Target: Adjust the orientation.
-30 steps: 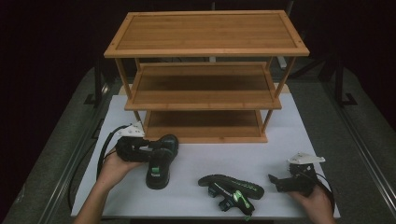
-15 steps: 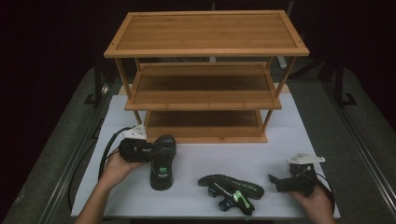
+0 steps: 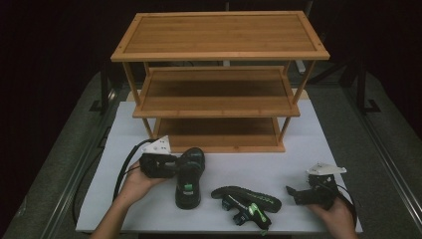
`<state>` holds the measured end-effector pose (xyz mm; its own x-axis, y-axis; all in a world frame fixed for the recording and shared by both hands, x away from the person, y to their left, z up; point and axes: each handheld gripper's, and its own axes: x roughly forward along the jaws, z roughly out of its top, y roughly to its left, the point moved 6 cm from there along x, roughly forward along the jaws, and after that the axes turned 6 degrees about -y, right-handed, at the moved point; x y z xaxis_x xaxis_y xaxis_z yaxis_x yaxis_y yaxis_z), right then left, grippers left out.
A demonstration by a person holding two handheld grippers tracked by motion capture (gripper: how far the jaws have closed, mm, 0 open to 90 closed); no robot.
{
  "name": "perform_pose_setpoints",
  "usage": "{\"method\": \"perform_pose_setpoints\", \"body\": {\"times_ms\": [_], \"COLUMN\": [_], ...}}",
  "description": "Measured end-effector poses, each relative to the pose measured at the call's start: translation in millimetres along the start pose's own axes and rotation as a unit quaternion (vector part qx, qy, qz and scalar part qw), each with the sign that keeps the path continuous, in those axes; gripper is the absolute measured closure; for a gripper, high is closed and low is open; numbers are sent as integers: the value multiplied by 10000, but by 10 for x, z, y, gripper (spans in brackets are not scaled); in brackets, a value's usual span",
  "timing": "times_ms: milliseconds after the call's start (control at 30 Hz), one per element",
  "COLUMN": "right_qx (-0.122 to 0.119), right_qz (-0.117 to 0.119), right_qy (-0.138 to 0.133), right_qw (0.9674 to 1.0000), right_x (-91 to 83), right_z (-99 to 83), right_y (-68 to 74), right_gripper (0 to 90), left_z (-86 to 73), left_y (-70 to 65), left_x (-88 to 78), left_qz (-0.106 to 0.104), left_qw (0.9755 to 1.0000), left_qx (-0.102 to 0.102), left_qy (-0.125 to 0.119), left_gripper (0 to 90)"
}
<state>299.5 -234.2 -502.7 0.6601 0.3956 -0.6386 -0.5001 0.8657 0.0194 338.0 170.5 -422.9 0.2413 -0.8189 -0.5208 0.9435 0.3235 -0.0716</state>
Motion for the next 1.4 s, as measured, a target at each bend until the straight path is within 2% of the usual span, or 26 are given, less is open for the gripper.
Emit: {"method": "perform_pose_setpoints", "body": {"times_ms": [167,333,400,467,500,700,867,967,1100,1267,1333,1400], "right_qx": [-3,4,8,10,9,-2,-1,-2,-1,-4,-2,11], "right_qz": [-2,-2,-2,-2,-1,-1,-7,-7,-4,0,3,5], "right_qy": [1,2,1,2,2,1,0,-2,-3,-2,4,6], "right_qw": [10000,10000,10000,10000,10000,10000,10000,10000,10000,10000,10000,10000], "right_x": [-1,-1,-1,-1,0,1,-2,-2,-1,0,1,-1], "right_z": [0,0,0,0,0,0,-1,-1,-1,0,1,0], "right_y": [0,1,2,2,1,0,2,3,2,0,-1,-1], "right_gripper": [0,0,0,0,0,0,0,0,0,0,0,0], "left_z": [-17,-32,-35,-28,-24,-66,-211,-299,-459,-727,-813,-883], "left_y": [-49,-86,-86,-74,-68,6,105,144,157,159,165,164], "left_x": [137,154,132,92,61,-170,-333,-412,-509,-608,-644,-672], "left_qz": [-86,-125,-148,-90,-94,131,439,600,900,1337,1439,1522], "left_qw": [9999,9999,9999,9999,9999,9992,9981,9970,9936,9865,9839,9812], "left_qx": [-10,15,-22,-33,-37,-279,-414,-495,-664,-803,-856,-968], "left_qy": [70,55,-9,-40,-59,-265,-150,-19,138,499,618,682], "left_gripper": [703,692,650,559,542,397,277,236,168,88,74,13]}}
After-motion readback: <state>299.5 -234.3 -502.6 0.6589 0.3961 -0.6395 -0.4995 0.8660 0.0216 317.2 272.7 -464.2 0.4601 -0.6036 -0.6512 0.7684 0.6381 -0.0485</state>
